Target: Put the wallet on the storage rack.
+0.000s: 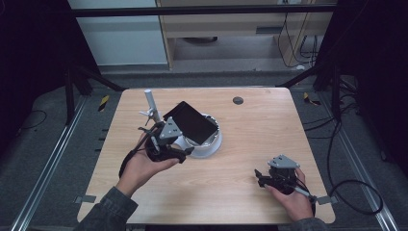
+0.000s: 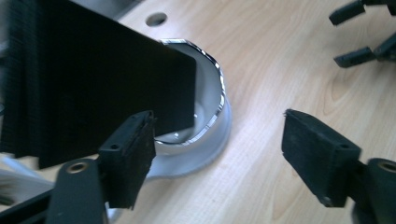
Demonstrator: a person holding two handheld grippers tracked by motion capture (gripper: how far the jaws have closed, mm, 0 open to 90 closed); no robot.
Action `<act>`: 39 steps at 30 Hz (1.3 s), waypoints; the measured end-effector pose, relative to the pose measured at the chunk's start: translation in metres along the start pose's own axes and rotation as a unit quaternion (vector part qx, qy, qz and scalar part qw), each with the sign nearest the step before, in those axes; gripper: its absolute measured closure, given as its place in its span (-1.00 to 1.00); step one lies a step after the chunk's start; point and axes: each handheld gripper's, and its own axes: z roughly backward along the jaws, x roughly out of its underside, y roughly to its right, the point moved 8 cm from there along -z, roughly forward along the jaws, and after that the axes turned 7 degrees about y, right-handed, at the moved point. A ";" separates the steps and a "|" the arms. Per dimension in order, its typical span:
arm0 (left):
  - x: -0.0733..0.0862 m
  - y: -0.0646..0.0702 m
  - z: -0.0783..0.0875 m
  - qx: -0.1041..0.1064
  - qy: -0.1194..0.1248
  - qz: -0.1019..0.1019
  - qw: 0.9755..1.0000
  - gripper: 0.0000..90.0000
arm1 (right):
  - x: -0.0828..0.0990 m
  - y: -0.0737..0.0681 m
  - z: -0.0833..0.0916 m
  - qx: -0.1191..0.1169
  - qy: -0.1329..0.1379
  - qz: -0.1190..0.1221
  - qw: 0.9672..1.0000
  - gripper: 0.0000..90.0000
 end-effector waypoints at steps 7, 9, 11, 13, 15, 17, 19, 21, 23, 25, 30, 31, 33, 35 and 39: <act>0.027 0.022 -0.017 0.024 -0.018 0.013 0.999 -0.71 | 0.002 -0.002 -0.002 -0.005 -0.007 0.000 1.000 -0.78; 0.039 0.029 -0.023 0.033 -0.022 0.020 0.999 -0.73 | 0.002 -0.003 -0.003 -0.005 -0.009 0.001 1.000 -0.79; 0.052 0.034 -0.027 0.040 -0.027 0.025 0.999 -0.78 | 0.003 -0.004 -0.004 -0.010 -0.010 -0.002 1.000 -0.81; 0.073 0.039 -0.031 0.047 -0.031 0.032 0.998 -0.81 | 0.004 -0.006 -0.005 -0.016 -0.015 -0.006 1.000 -0.84; 0.080 0.039 -0.031 0.047 -0.033 0.036 0.998 -0.83 | 0.004 -0.007 -0.005 -0.018 -0.015 -0.007 1.000 -0.84; 0.096 0.036 -0.032 0.043 -0.036 0.047 0.997 -0.84 | 0.006 -0.009 -0.006 -0.029 -0.024 -0.017 0.999 -0.88; 0.112 0.030 -0.031 0.036 -0.038 0.060 0.997 -0.84 | 0.007 -0.009 -0.007 -0.033 -0.027 -0.020 0.999 -0.89; 0.126 0.023 -0.031 0.029 -0.041 0.073 0.996 -0.84 | 0.011 -0.012 -0.009 -0.043 -0.036 -0.024 0.998 -0.90; 0.138 0.017 -0.031 0.021 -0.048 0.083 0.995 -0.84 | 0.015 -0.014 -0.012 -0.048 -0.045 -0.024 0.998 -0.90; 0.155 0.007 -0.032 0.007 -0.059 0.096 0.994 -0.83 | 0.016 -0.016 -0.015 -0.061 -0.049 -0.036 0.996 -0.93; 0.170 -0.005 -0.032 -0.011 -0.063 0.105 0.992 -0.91 | 0.017 -0.015 -0.016 -0.062 -0.047 -0.037 0.996 -0.94; 0.171 -0.007 -0.032 -0.014 -0.064 0.107 0.992 -0.90 | 0.017 -0.015 -0.016 -0.062 -0.047 -0.037 0.996 -0.94; 0.175 -0.013 -0.033 -0.023 -0.047 0.109 0.993 -0.99 | 0.017 -0.016 -0.016 -0.061 -0.047 -0.038 0.996 -0.94; 0.176 -0.015 -0.033 -0.026 -0.037 0.113 0.993 -1.00 | 0.017 -0.016 -0.016 -0.061 -0.047 -0.038 0.996 -0.94; 0.178 -0.019 -0.032 -0.034 -0.037 0.119 0.992 -1.00 | 0.017 -0.016 -0.016 -0.061 -0.048 -0.038 0.996 -0.94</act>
